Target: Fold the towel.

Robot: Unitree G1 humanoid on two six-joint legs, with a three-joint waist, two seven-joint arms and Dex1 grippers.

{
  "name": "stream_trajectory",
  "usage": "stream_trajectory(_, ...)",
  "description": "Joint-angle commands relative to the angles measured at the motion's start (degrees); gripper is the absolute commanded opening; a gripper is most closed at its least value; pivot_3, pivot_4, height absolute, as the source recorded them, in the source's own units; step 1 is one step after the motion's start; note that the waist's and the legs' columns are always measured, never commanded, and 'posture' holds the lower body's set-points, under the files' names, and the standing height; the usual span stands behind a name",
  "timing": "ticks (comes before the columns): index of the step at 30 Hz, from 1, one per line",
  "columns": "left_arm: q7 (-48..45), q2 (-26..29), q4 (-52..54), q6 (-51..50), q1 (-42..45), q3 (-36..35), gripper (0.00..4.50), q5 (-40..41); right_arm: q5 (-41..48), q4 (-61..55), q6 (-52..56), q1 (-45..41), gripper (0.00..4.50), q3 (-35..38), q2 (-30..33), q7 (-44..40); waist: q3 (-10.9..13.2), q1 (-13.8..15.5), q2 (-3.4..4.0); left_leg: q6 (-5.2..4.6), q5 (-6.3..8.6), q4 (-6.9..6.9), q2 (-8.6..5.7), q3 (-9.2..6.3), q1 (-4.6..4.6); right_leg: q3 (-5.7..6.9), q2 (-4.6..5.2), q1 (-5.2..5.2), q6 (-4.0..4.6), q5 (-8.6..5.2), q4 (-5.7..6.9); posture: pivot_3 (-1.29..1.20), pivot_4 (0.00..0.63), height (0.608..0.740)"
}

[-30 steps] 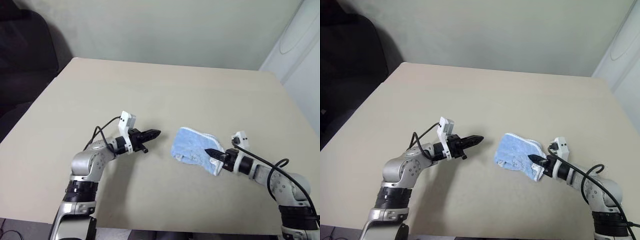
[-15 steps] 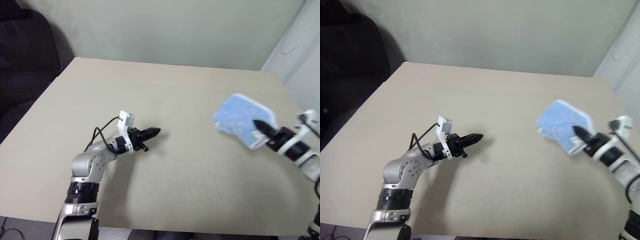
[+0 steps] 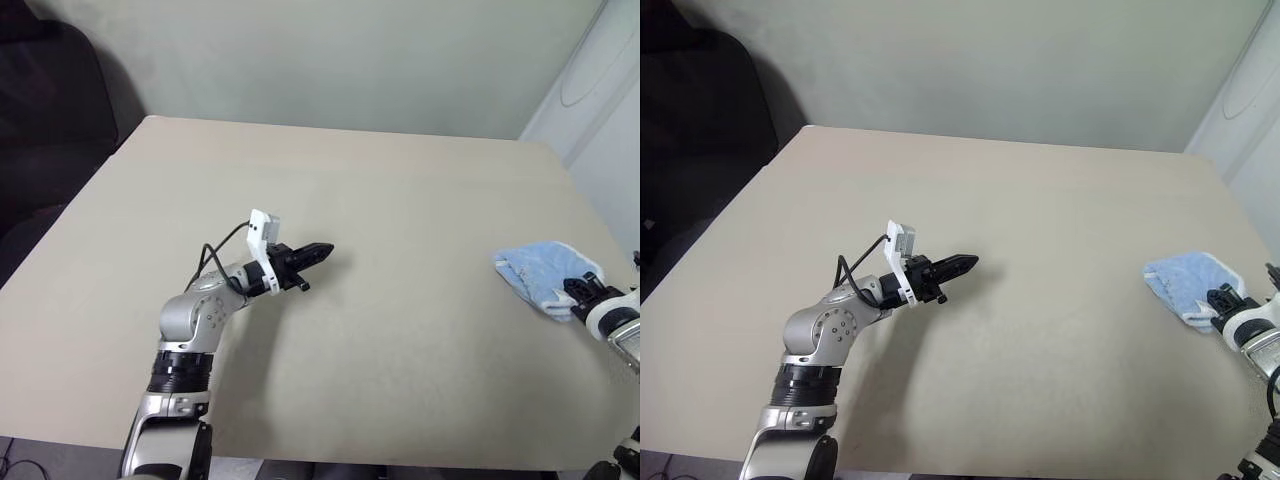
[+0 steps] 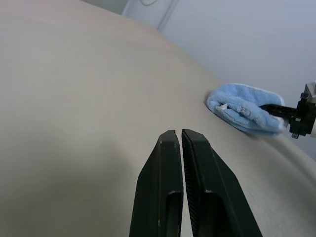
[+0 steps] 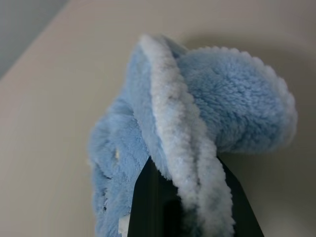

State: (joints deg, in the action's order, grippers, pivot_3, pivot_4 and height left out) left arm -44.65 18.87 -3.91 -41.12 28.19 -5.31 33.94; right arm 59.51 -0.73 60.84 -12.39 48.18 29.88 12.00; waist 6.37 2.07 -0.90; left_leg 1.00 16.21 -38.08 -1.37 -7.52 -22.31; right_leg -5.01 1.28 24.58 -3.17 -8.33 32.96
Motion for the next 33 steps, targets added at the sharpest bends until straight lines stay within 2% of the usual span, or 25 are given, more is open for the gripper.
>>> stream_trajectory(1,0.08,-0.49,1.64,1.32,-0.40,-0.21,0.25,0.57,0.07,-1.62,0.22,0.89,1.61,0.38,0.35,0.76,0.00,0.07,0.00,0.00,0.01,0.00,0.00,0.00,0.00,0.00,0.00,-0.01,0.00,0.00,0.00,0.00,0.150,0.740)
stream_trajectory(9,0.67,-0.56,2.94,0.83,-1.81,-0.66,0.25,1.22,2.05,-6.14,1.74,2.55,4.48,2.03,2.13,0.80,0.00,0.05,0.03,0.16,0.11,-0.01,-0.01,0.01,-0.01,0.00,0.00,0.00,-0.04,-0.02,0.00,0.00,0.150,0.740)
stream_trajectory(13,0.64,0.02,2.14,1.08,-1.48,-1.29,0.25,1.28,1.78,-10.38,1.15,3.92,4.48,2.66,3.25,1.63,0.00,0.04,0.03,0.20,0.14,-0.02,-0.02,0.02,-0.02,0.00,0.01,-0.01,-0.04,-0.03,-0.01,0.00,0.150,0.740)
stream_trajectory(16,1.30,1.23,0.41,3.03,-0.60,-2.44,0.25,-0.05,-2.40,-15.99,-0.70,6.02,4.48,0.32,6.44,0.15,0.01,0.03,0.07,0.20,0.14,-0.02,-0.01,0.01,-0.02,0.01,0.00,0.00,-0.05,-0.03,0.00,0.00,0.150,0.740)
stream_trajectory(20,4.66,4.06,-6.47,10.14,2.25,-4.26,0.25,-5.42,-15.97,-27.25,-9.18,13.13,4.48,-11.36,17.57,-10.77,0.02,-0.08,0.25,0.22,0.16,-0.01,0.00,0.03,-0.05,0.00,0.02,0.03,-0.05,-0.03,0.00,0.00,0.150,0.740)
stream_trajectory(24,6.90,9.26,-13.38,22.30,4.13,-3.39,0.25,-14.55,-28.78,-29.45,-16.29,15.62,4.48,-21.60,24.82,-14.87,-0.01,-0.56,0.11,0.29,0.19,-0.01,0.07,0.02,0.02,0.05,-0.04,0.01,-0.05,-0.04,-0.01,0.00,0.150,0.740)
stream_trajectory(26,7.49,10.93,-15.78,26.47,4.36,-2.95,0.25,-17.41,-33.51,-28.65,-19.74,15.24,4.48,-25.24,26.50,-16.99,-0.01,-0.69,0.12,0.30,0.22,-0.03,0.06,0.03,0.03,0.01,-0.02,0.03,-0.06,-0.04,-0.05,0.00,0.150,0.740)
stream_trajectory(28,7.98,13.06,-16.84,28.78,4.24,-4.16,0.25,-18.46,-38.27,-27.65,-23.90,11.05,4.48,-30.24,27.63,-18.56,-0.01,-0.66,0.12,0.24,0.24,-0.04,0.02,0.04,-0.02,0.00,0.01,0.06,-0.08,-0.06,-0.07,0.00,0.150,0.740)
stream_trajectory(33,8.81,14.61,-10.07,27.96,-1.98,-6.90,0.25,-17.27,-44.76,-22.99,-31.07,3.53,4.48,-36.91,24.51,-21.85,-0.03,-0.54,0.10,-0.24,-0.03,-0.07,0.02,0.07,-0.13,0.00,0.01,0.18,-0.20,0.18,-0.10,0.00,0.150,0.740)
